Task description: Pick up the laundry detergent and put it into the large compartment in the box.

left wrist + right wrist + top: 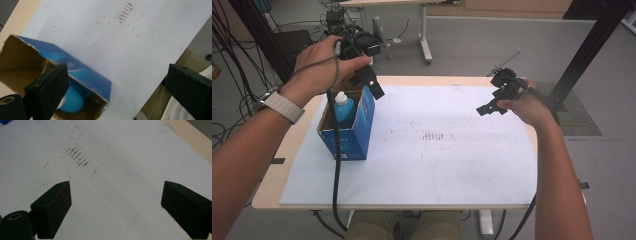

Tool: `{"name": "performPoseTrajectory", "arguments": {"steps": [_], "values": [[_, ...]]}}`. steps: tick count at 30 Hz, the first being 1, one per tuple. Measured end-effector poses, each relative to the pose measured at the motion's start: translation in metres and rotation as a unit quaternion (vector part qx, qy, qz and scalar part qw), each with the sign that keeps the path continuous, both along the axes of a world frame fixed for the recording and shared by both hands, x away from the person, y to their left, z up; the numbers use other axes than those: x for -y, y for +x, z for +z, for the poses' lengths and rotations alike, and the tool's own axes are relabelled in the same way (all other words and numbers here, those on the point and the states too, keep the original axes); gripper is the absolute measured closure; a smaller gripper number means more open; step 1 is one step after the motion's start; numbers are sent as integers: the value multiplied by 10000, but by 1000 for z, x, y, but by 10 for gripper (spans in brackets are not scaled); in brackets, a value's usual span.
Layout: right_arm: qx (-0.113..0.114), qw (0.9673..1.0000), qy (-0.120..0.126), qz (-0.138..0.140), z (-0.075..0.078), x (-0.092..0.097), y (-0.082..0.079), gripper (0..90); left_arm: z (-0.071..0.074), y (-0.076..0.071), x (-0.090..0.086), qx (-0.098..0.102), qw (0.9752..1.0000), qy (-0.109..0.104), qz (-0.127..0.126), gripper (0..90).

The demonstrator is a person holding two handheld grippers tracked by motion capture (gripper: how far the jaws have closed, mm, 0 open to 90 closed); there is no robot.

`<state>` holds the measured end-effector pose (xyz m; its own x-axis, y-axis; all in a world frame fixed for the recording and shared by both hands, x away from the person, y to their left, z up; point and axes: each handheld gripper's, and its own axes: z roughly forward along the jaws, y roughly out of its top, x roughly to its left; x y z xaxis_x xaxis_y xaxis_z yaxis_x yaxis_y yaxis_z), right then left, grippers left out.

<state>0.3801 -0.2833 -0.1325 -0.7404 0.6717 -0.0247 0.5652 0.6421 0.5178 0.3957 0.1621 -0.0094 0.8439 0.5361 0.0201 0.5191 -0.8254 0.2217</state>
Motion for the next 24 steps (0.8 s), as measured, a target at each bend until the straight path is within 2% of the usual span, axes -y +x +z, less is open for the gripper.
{"name": "performPoseTrajectory", "arguments": {"steps": [5, 8, 17, 24], "values": [[-14, 10000, -5, -56, 0, 2, -2, 95, -3, 1, 10, -75, 9993, -15, -368, 56], [-17, 10000, -1, -73, -1, 4, -4, 94, -5, -1, 14, -34, 9985, -84, -536, 57], [-32, 9999, 4, -120, -3, 7, -6, 95, -15, -2, 27, -80, 9964, -103, -834, 56], [-22, 9999, 0, -153, -2, 8, -6, 95, -26, -4, 37, -146, 9933, -72, -1140, 55]]}}
